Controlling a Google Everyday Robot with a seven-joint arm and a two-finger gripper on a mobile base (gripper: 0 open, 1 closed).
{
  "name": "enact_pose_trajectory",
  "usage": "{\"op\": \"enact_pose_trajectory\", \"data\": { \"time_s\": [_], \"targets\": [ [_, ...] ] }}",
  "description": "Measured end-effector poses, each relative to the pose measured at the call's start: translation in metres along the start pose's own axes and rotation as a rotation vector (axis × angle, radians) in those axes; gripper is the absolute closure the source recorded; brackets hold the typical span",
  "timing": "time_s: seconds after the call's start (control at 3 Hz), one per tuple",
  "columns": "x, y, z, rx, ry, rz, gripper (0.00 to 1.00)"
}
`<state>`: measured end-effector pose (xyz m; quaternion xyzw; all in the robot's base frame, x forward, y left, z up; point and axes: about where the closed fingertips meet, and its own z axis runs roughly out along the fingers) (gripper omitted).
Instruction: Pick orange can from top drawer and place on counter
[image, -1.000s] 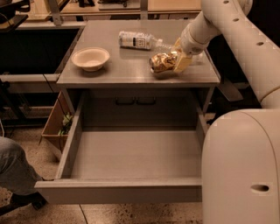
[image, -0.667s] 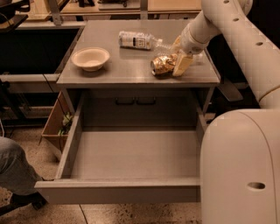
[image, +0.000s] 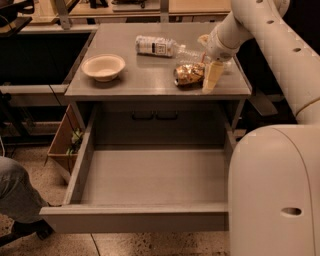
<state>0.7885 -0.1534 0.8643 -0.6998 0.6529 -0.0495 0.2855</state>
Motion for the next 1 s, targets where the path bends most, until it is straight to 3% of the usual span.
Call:
{"op": "enact_pose_trajectory", "data": {
  "time_s": [0.33, 0.67, 1.0],
  "targets": [
    [0.028, 0.007, -0.026, 0.021, -0.008, 0.061, 0.0],
    [0.073, 0.024, -0.077, 0.083, -0.036, 0.157, 0.0],
    [0.09, 0.03, -0.088, 0.094, -0.032, 0.183, 0.0]
  ]
}}
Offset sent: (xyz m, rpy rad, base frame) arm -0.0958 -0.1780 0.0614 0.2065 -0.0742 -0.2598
